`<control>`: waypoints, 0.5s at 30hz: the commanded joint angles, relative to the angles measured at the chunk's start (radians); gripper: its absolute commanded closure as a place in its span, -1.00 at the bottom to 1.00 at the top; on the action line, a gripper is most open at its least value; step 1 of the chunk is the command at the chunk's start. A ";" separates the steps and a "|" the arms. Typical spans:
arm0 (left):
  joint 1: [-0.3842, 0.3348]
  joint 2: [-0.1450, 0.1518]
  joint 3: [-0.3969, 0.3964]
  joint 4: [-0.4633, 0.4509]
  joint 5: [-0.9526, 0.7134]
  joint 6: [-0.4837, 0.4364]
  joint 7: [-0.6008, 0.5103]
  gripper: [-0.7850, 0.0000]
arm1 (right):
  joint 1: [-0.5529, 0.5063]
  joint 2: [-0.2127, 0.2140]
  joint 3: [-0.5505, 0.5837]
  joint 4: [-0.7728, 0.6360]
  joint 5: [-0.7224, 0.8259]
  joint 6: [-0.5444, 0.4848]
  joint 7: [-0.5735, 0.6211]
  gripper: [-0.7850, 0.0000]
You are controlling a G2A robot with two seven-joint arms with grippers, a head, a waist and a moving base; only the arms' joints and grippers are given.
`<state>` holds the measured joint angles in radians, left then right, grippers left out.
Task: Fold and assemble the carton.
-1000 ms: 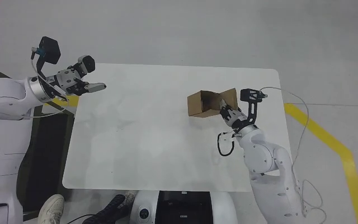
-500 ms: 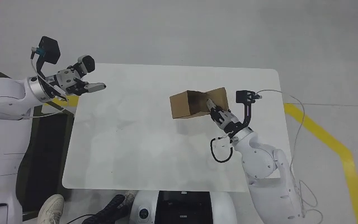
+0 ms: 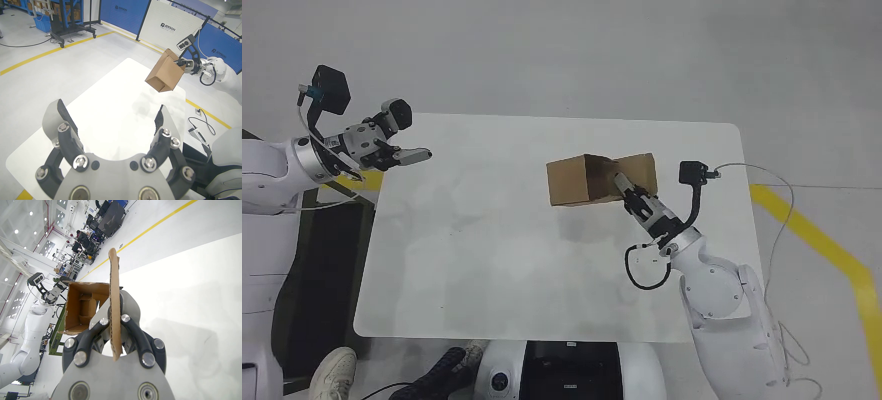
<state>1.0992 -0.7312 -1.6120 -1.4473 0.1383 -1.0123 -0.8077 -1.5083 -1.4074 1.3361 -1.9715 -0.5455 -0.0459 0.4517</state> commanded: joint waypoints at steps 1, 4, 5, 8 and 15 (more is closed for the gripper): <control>0.000 0.000 0.000 0.000 0.000 0.000 0.000 -1.00 | 0.000 0.000 0.000 0.000 0.000 0.000 0.000 1.00; 0.000 0.000 0.000 0.000 0.000 0.000 0.000 -1.00 | 0.000 0.000 0.000 0.000 0.000 0.000 0.000 1.00; 0.000 0.000 0.000 0.000 0.000 0.000 0.000 -1.00 | 0.000 0.000 0.000 0.000 0.000 0.000 0.000 1.00; 0.000 0.000 0.000 0.000 0.000 0.000 0.000 -1.00 | 0.000 0.000 0.000 0.000 0.000 0.000 0.000 1.00; 0.000 0.000 0.000 0.000 0.000 0.000 0.000 -1.00 | -0.003 0.000 -0.001 0.003 0.007 0.003 -0.007 1.00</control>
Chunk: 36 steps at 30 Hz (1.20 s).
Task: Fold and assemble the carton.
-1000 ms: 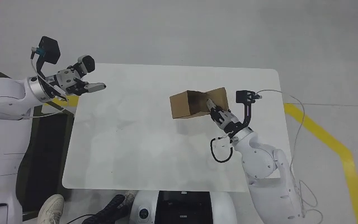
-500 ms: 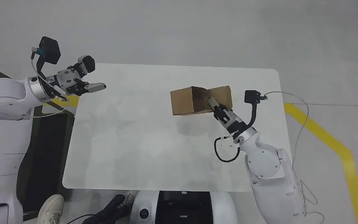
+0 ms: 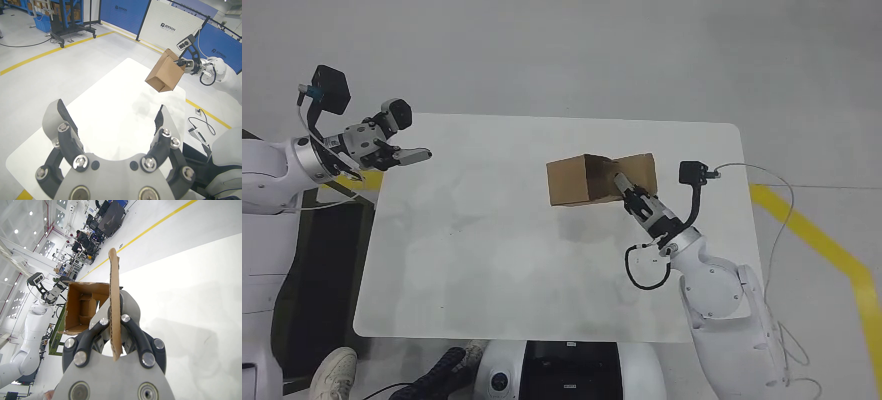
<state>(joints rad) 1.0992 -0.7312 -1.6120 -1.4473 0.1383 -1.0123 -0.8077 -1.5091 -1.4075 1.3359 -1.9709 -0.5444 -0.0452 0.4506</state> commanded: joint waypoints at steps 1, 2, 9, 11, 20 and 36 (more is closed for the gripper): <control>0.000 0.000 0.000 0.000 0.000 0.000 0.000 -1.00 | -0.007 -0.001 -0.002 0.007 0.030 0.006 -0.014 1.00; 0.000 0.000 0.000 0.000 0.000 0.000 0.000 -1.00 | -0.010 -0.001 -0.001 0.013 0.060 0.011 -0.018 1.00; 0.071 -0.011 -0.026 -0.070 0.111 0.000 0.193 -1.00 | -0.010 -0.006 0.001 0.058 0.249 0.073 -0.028 1.00; 0.104 -0.015 -0.002 -0.113 0.121 0.000 0.243 -1.00 | -0.007 -0.008 0.002 0.071 0.318 0.086 -0.034 1.00; 0.185 -0.016 0.077 -0.193 0.264 0.000 0.445 -1.00 | 0.001 -0.007 -0.006 0.095 0.451 0.093 -0.010 1.00; 0.179 0.026 0.288 -0.253 0.678 0.000 0.859 -1.00 | 0.000 -0.003 -0.057 0.107 0.562 0.112 -0.002 1.00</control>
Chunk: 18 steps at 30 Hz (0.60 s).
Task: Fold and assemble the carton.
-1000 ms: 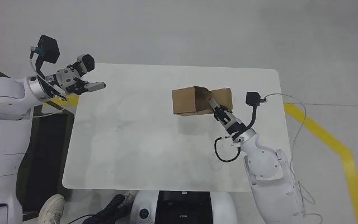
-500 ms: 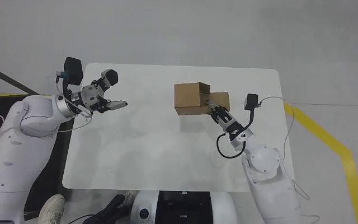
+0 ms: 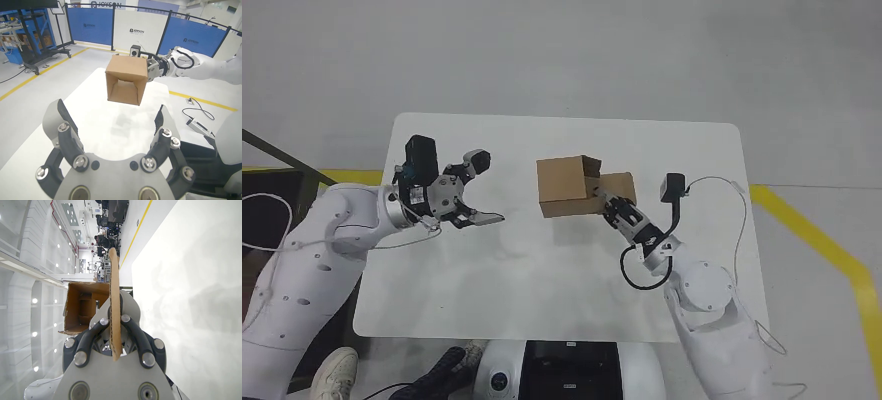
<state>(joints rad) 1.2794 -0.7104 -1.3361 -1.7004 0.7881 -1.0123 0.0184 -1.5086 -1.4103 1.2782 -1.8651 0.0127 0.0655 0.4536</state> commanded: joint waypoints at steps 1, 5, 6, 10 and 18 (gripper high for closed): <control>-0.002 0.009 0.021 0.000 0.045 0.000 0.053 -1.00 | 0.000 0.001 0.001 0.001 0.011 0.002 -0.009 1.00; -0.002 0.009 0.021 0.000 0.045 0.000 0.053 -1.00 | 0.000 0.001 0.001 0.002 0.016 0.001 -0.012 1.00; -0.002 0.009 0.021 0.000 0.045 0.000 0.053 -1.00 | 0.000 0.001 0.001 0.002 0.016 0.001 -0.012 1.00; -0.002 0.009 0.021 0.000 0.045 0.000 0.053 -1.00 | 0.000 0.001 0.001 0.002 0.016 0.001 -0.012 1.00; 0.005 0.005 0.017 -0.025 0.075 0.043 0.053 -1.00 | 0.008 0.000 -0.029 0.013 0.008 0.005 -0.039 1.00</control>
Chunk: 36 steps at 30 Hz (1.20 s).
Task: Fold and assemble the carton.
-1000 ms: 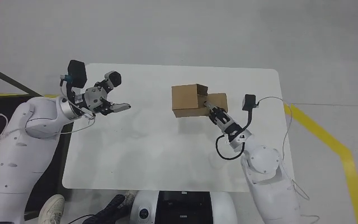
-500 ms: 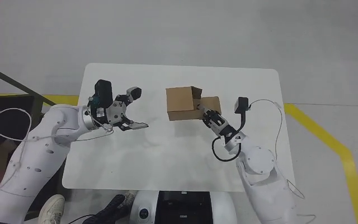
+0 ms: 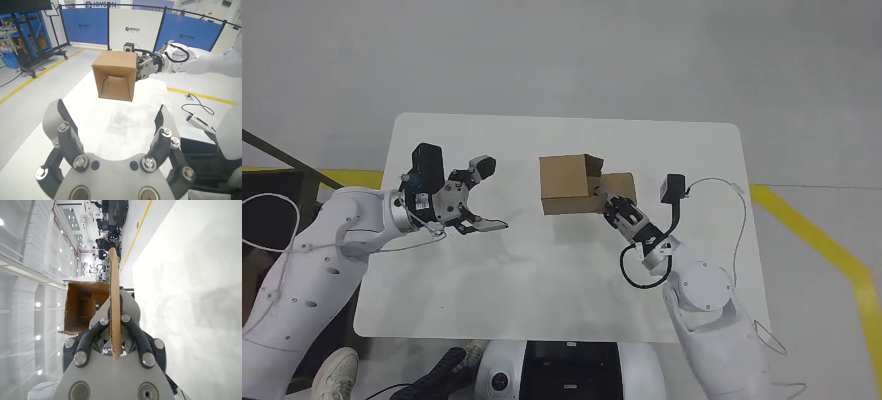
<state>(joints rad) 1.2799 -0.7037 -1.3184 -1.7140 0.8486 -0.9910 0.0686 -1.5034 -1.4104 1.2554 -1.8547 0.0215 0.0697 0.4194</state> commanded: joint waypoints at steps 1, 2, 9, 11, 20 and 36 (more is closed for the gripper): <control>0.010 -0.004 -0.002 -0.018 0.025 0.032 0.015 -1.00 | 0.007 -0.001 -0.012 0.007 -0.001 0.002 -0.010 1.00; 0.014 -0.006 -0.002 -0.023 0.038 0.039 0.031 -1.00 | 0.010 -0.001 -0.016 0.010 -0.001 0.004 -0.015 1.00; -0.010 -0.031 0.074 0.046 0.101 -0.021 0.125 -1.00 | 0.024 -0.001 -0.032 0.027 0.008 0.007 -0.048 1.00; -0.034 -0.040 0.108 0.069 0.142 -0.021 0.143 -1.00 | 0.027 -0.001 -0.036 0.034 0.010 0.007 -0.056 1.00; -0.121 -0.082 0.205 0.165 0.261 0.000 0.278 -1.00 | 0.043 0.001 -0.068 0.046 0.004 0.000 -0.048 1.00; -0.171 -0.120 0.258 0.239 0.307 -0.009 0.325 -1.00 | 0.050 0.007 -0.112 0.039 -0.034 -0.018 -0.045 1.00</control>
<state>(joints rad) 1.1095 -0.8230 -1.0619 -1.4764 1.1579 -0.9965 0.3975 -1.4535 -1.4040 1.1449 -1.8155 -0.0078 0.0530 0.3744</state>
